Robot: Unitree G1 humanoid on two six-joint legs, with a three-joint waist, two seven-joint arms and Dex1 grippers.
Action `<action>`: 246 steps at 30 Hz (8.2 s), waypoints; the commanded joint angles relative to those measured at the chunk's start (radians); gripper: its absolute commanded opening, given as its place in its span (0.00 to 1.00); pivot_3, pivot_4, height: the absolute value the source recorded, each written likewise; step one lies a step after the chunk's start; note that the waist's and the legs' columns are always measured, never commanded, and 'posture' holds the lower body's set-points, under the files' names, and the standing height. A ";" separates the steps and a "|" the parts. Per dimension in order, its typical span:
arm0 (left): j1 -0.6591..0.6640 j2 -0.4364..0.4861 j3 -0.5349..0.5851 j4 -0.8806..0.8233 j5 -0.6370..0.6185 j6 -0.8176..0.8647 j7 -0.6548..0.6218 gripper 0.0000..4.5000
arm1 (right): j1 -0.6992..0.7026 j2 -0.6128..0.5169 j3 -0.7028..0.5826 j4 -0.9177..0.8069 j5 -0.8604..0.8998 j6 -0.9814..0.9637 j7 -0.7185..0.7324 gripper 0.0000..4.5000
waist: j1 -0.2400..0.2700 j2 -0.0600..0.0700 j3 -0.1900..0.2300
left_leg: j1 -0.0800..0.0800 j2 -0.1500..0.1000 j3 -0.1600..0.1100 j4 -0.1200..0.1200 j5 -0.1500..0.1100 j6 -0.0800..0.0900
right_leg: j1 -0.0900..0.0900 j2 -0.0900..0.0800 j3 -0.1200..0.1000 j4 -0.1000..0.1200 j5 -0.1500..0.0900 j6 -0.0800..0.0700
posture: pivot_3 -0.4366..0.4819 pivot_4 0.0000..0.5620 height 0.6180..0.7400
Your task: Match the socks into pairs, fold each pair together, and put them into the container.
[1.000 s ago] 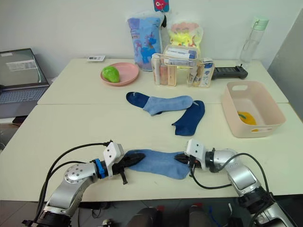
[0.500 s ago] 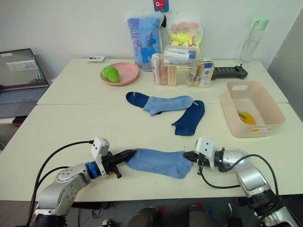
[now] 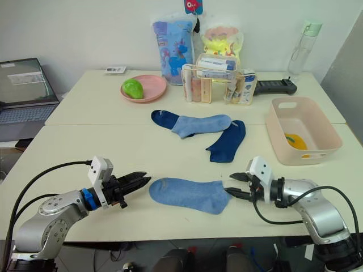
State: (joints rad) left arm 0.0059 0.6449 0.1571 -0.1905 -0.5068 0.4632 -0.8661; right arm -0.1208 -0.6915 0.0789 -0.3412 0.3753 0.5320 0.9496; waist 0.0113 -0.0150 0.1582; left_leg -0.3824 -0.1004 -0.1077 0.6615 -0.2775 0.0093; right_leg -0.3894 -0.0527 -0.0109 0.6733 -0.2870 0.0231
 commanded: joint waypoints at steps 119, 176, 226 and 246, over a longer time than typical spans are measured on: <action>-0.948 -0.361 -0.198 1.337 0.571 -0.702 0.397 0.27 | -0.170 0.208 -0.040 0.024 -0.161 -0.097 -0.350 0.86 | -0.012 -0.003 0.001 | -0.013 -0.001 0.002 0.004 0.004 -0.007 | -0.016 0.000 0.002 0.008 0.000 0.000 | 0.48 0.27 1.00; -0.491 0.017 -0.241 -0.051 -0.037 0.206 -0.170 0.91 | -0.144 0.091 0.006 0.048 -0.089 -0.064 -0.131 0.86 | -0.030 -0.001 0.000 | -0.013 0.000 0.002 0.004 0.004 -0.007 | -0.015 0.001 0.002 0.008 0.000 0.000 | 0.48 0.27 1.00; -0.725 -0.333 -0.349 0.668 0.381 -0.292 -0.072 0.63 | -0.239 0.103 0.097 -0.001 0.050 0.115 -0.007 0.86 | -0.014 -0.002 -0.001 | -0.016 -0.001 0.001 0.010 0.004 -0.007 | -0.016 0.001 0.000 0.009 0.001 0.000 | 0.48 0.27 1.00; -0.724 -0.348 -0.378 0.707 0.417 -0.295 -0.118 0.12 | -0.282 0.131 0.077 0.103 -0.105 -0.012 -0.165 0.86 | -0.014 -0.002 -0.001 | -0.017 -0.001 0.001 0.011 0.004 -0.007 | -0.017 0.001 0.000 0.010 0.001 0.000 | 0.48 0.27 1.00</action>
State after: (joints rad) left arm -0.7079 0.2950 -0.2298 0.5512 -0.0878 0.1831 -0.9753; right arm -0.4025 -0.5652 0.1644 -0.2271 0.2743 0.5431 0.7914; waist -0.0030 -0.0168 0.1575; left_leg -0.3992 -0.1012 -0.1071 0.6724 -0.2740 0.0027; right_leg -0.4061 -0.0518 -0.0107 0.6831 -0.2865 0.0232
